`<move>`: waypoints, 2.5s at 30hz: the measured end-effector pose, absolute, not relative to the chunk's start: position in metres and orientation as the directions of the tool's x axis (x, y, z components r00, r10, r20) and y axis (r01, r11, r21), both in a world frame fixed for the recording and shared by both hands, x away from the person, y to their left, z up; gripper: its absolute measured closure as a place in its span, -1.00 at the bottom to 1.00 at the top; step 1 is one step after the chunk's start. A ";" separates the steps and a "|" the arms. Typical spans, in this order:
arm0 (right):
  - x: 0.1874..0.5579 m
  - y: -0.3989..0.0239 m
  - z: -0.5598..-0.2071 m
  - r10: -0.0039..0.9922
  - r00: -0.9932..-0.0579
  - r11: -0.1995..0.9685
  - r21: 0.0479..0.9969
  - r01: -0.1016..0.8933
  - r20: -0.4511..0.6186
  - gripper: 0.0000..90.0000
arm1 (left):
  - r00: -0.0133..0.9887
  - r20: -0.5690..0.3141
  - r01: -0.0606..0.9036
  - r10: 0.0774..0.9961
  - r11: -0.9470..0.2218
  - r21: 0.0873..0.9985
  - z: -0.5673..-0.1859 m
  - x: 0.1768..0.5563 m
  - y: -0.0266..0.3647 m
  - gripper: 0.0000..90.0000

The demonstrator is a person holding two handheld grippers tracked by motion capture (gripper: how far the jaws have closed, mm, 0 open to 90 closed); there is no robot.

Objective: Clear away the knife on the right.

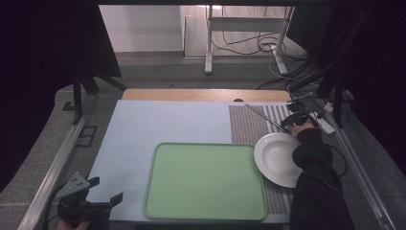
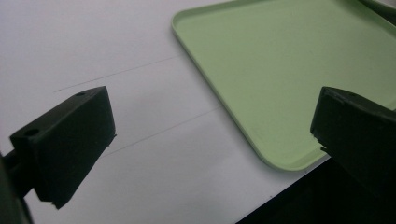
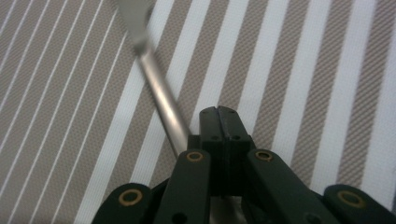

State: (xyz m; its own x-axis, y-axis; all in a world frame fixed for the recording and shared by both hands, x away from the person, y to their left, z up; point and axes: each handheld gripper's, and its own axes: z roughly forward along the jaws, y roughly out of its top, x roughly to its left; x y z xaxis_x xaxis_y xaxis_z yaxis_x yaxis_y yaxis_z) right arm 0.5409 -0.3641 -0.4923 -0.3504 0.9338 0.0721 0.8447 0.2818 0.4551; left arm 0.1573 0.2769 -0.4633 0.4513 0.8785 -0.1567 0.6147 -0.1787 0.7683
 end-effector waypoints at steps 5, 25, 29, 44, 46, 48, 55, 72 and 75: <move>0.536 -0.365 -0.489 0.926 -0.372 0.302 0.468 0.830 0.062 0.93 | 0.455 -0.154 0.615 0.877 -0.184 0.767 -0.463 0.158 0.276 -1.00; 0.548 -0.327 -0.494 0.909 -0.417 0.373 0.465 0.803 -0.008 -1.00 | 0.455 -0.163 0.615 0.875 -0.177 0.769 -0.463 0.158 0.277 -1.00; 0.551 -0.326 -0.498 0.907 -0.420 0.383 0.455 0.804 -0.022 -1.00 | 0.455 -0.165 0.614 0.875 -0.175 0.769 -0.463 0.158 0.277 -1.00; 0.553 -0.320 -0.495 0.872 -0.488 0.450 0.466 0.762 -0.043 0.53 | 0.455 -0.166 0.615 0.875 -0.174 0.769 -0.464 0.158 0.277 -1.00; 0.553 -0.321 -0.494 0.871 -0.489 0.449 0.462 0.765 -0.036 0.75 | 0.454 -0.167 0.615 0.875 -0.173 0.769 -0.464 0.158 0.277 -1.00; 0.554 -0.322 -0.494 0.874 -0.485 0.441 0.460 0.770 -0.027 0.77 | 0.454 -0.166 0.616 0.875 -0.174 0.768 -0.463 0.158 0.277 -1.00; 0.553 -0.321 -0.493 0.869 -0.494 0.456 0.448 0.769 -0.036 0.79 | 0.455 -0.167 0.615 0.875 -0.173 0.769 -0.463 0.158 0.278 -1.00; 0.547 -0.356 -0.467 0.906 -0.423 0.361 0.530 0.767 -0.005 0.79 | 0.454 -0.168 0.616 0.875 -0.172 0.769 -0.463 0.158 0.278 -1.00; 0.545 -0.359 -0.462 0.909 -0.417 0.348 0.544 0.764 0.004 0.80 | 0.455 -0.167 0.616 0.875 -0.173 0.769 -0.463 0.158 0.278 -1.00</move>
State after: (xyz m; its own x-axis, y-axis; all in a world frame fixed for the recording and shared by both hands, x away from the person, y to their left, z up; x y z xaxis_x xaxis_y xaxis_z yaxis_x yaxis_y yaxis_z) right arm 0.5449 -0.3586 -0.4618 -0.4169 0.9089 0.0043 0.7639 0.3478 0.5437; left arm 0.1582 0.2777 -0.4633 0.4545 0.8750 -0.1668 0.6156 -0.1732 0.7688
